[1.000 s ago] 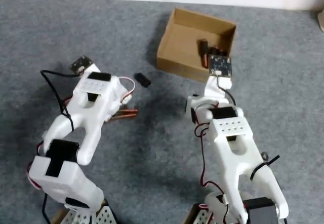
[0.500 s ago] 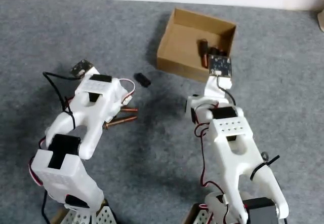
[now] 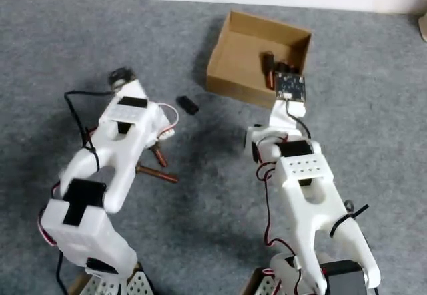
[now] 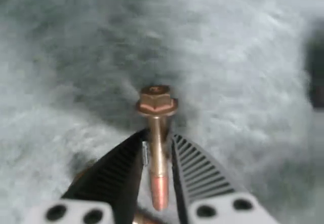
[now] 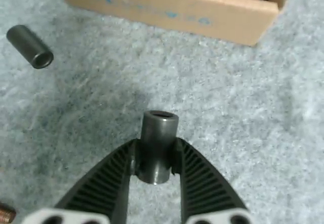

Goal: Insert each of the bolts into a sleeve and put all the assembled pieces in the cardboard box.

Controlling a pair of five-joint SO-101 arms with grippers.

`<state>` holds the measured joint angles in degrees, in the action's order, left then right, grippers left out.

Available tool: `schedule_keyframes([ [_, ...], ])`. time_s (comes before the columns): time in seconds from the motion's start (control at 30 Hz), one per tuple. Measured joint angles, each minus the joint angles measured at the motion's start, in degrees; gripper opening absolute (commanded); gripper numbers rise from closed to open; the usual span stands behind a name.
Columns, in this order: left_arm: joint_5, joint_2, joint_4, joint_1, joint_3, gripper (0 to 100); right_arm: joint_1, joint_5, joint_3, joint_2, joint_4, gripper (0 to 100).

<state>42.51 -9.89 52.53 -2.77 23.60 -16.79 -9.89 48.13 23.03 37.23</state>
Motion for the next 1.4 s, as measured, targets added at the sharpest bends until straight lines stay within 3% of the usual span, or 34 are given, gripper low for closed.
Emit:
schedule_keyframes([
  [0.13,-11.8,7.7,0.0,-2.5,1.0,0,0.0,1.1,0.0,0.0,-2.6,0.5],
  [0.4,-25.9,30.2,-0.5,-8.8,12.1,0,0.0,3.2,0.0,0.0,-3.1,0.5],
  [0.63,-37.8,52.7,-16.7,-9.2,32.4,0,0.0,3.3,6.1,6.7,-6.2,0.5],
  [0.77,-38.9,65.2,-25.1,-10.7,44.7,1,-1.0,5.9,16.5,20.7,-10.8,0.5],
  [0.87,-38.5,74.5,-27.0,-10.5,47.6,1,-6.1,9.3,25.2,33.2,-12.2,0.5],
  [1.17,-19.6,88.7,-28.0,-10.8,48.7,1,-9.5,14.1,44.7,76.2,-10.4,0.4],
  [1.4,-16.8,89.3,-28.0,-16.4,48.7,1,-15.1,15.8,46.0,79.9,-7.3,0.4],
])
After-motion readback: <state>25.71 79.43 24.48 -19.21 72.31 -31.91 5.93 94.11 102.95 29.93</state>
